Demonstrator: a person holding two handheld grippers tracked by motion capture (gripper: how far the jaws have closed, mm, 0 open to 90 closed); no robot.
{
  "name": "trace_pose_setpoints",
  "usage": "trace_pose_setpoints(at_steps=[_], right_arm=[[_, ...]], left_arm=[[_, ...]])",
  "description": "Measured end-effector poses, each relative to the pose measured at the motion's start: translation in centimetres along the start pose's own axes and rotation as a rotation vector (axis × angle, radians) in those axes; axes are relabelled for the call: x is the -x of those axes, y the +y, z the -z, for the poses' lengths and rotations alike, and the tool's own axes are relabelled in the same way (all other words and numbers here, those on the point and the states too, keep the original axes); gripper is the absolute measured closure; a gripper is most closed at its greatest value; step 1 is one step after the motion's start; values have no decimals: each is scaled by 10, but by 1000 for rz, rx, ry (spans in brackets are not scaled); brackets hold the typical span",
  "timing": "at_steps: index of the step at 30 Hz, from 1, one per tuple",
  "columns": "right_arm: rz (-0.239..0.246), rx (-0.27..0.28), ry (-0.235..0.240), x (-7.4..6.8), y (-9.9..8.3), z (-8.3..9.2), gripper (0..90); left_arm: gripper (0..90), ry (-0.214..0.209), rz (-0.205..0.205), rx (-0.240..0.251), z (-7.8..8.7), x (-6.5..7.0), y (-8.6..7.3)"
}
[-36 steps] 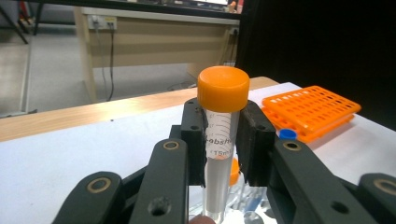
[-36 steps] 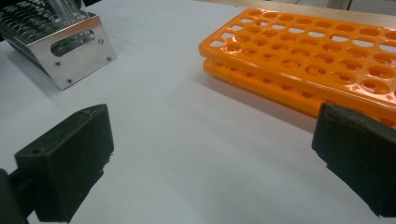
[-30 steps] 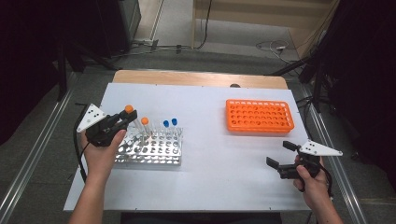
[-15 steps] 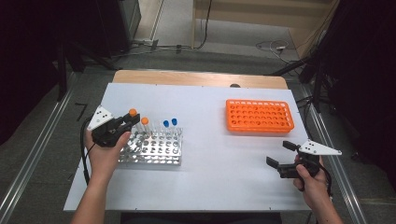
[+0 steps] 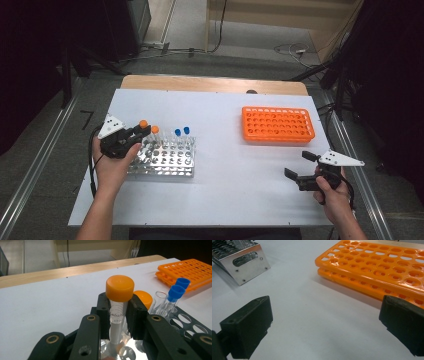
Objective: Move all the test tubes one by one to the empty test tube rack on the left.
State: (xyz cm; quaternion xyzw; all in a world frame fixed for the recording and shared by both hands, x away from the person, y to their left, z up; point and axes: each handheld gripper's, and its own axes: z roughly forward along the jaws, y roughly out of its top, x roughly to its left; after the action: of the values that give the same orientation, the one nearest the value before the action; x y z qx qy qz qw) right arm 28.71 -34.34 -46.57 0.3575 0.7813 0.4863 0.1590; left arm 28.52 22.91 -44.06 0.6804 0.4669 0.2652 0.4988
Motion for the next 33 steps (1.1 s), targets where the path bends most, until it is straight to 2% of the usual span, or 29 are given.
trace_pose_setpoints(at_steps=[6, 11, 14, 21, 24, 28, 30, 33], right_arm=[[3, -7, 0, 0, 0, -2, 0], [3, -8, 0, 0, 0, -2, 0], [1, -9, 0, 1, 0, -2, 0], [1, -12, -1, 1, -1, -2, 0], [0, -12, -1, 1, -1, -3, 0], [1, -12, -1, 1, 0, -3, 0], [-1, -11, -1, 1, 0, -3, 0], [0, -11, -2, 2, 0, -4, 0]], left_arm=[[741, 12, -33, -57, -4, 4, 0], [730, 4, -12, -95, -6, 3, 0], [686, 4, -7, -106, -7, 3, 0], [610, 6, 16, -105, -6, 1, 0], [539, 11, 25, -97, -3, 0, 0], [463, -11, 33, -67, 1, 0, 1], [395, -33, 45, -47, 4, 0, 1], [310, -46, 36, -29, 8, 2, 0]])
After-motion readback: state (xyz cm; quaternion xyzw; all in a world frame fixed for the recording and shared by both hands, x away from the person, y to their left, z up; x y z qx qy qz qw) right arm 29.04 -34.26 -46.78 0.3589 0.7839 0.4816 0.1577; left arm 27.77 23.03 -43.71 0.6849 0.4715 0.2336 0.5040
